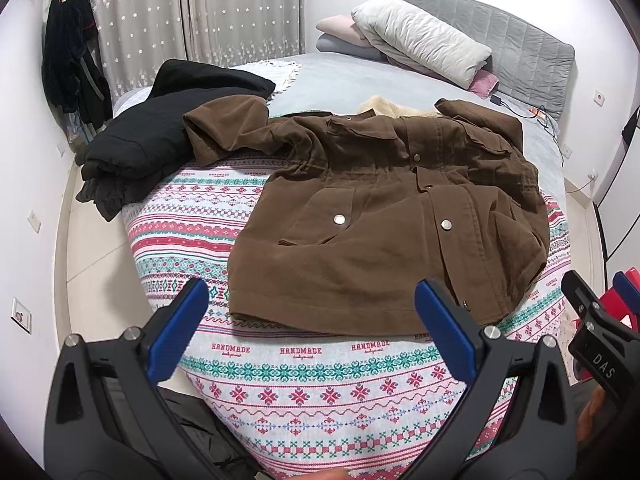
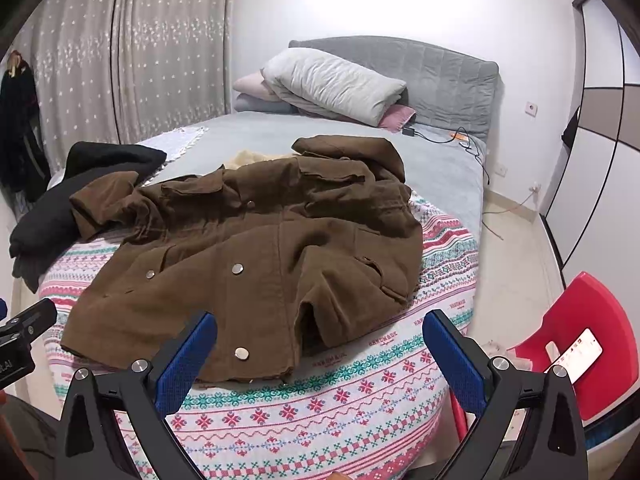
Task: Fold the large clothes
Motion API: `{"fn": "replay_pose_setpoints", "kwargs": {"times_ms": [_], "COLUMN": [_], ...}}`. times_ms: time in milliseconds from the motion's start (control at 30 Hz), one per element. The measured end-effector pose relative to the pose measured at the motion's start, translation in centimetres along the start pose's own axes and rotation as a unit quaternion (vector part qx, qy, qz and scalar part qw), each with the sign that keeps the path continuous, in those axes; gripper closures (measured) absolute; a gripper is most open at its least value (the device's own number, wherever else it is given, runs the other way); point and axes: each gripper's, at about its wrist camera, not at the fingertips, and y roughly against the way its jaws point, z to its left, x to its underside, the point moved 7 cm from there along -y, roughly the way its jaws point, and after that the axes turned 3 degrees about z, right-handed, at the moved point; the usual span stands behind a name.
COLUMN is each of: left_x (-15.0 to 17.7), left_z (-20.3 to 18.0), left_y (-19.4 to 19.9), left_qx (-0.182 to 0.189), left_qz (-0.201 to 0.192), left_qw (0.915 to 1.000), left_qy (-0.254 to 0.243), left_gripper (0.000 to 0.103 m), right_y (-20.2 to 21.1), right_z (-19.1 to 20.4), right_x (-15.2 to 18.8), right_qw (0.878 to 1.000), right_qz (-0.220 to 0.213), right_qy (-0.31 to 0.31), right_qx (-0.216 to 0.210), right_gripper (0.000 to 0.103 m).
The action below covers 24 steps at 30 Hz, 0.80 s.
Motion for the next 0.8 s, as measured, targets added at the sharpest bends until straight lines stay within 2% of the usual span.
{"fn": "replay_pose_setpoints", "kwargs": {"times_ms": [133, 200, 333, 400, 433, 533, 667, 767, 800], "left_x": [0.3, 0.7, 1.3, 1.6, 1.7, 2.4, 3.2, 3.6, 3.5], "left_z": [1.4, 3.3, 7.2, 8.4, 8.9, 9.3, 9.3, 8.8, 8.7], "left_y": [-1.3, -2.7, -5.3, -6.7, -7.4, -9.8, -12.6, -14.1, -14.4], "left_qx": [0.009, 0.006, -0.011, -0.005, 0.000, 0.018, 0.039, 0.053, 0.053], "left_qz": [0.022, 0.042, 0.066, 0.084, 0.093, 0.124, 0.160, 0.175, 0.172], "left_qw": [0.9996, 0.9983, 0.9937, 0.9905, 0.9885, 0.9817, 0.9716, 0.9649, 0.9644], "left_qy": [0.016, 0.041, 0.090, 0.109, 0.119, 0.143, 0.170, 0.189, 0.193], "left_gripper": [0.000, 0.000, 0.001, 0.003, 0.004, 0.009, 0.018, 0.023, 0.023], "right_y": [-1.1, -3.0, -6.8, -8.4, -9.3, -12.0, -13.8, -14.7, -15.0], "right_z": [-0.2, -1.3, -5.7, -7.6, -8.3, -10.9, -13.8, -14.7, -14.4], "right_x": [0.2, 0.6, 1.5, 1.8, 2.0, 3.0, 3.6, 3.9, 4.1], "right_qw": [1.000, 1.000, 0.996, 0.994, 0.991, 0.976, 0.956, 0.932, 0.920], "right_qz": [0.001, 0.022, 0.068, 0.081, 0.096, 0.141, 0.161, 0.174, 0.176], "right_qy": [0.008, 0.008, -0.054, -0.077, -0.089, -0.159, -0.231, -0.291, -0.315], "right_qx": [0.000, 0.003, 0.004, 0.004, -0.009, -0.053, -0.080, -0.125, -0.154], "right_gripper": [0.000, 0.000, 0.000, 0.000, 0.000, 0.000, 0.000, 0.000, 0.000]}}
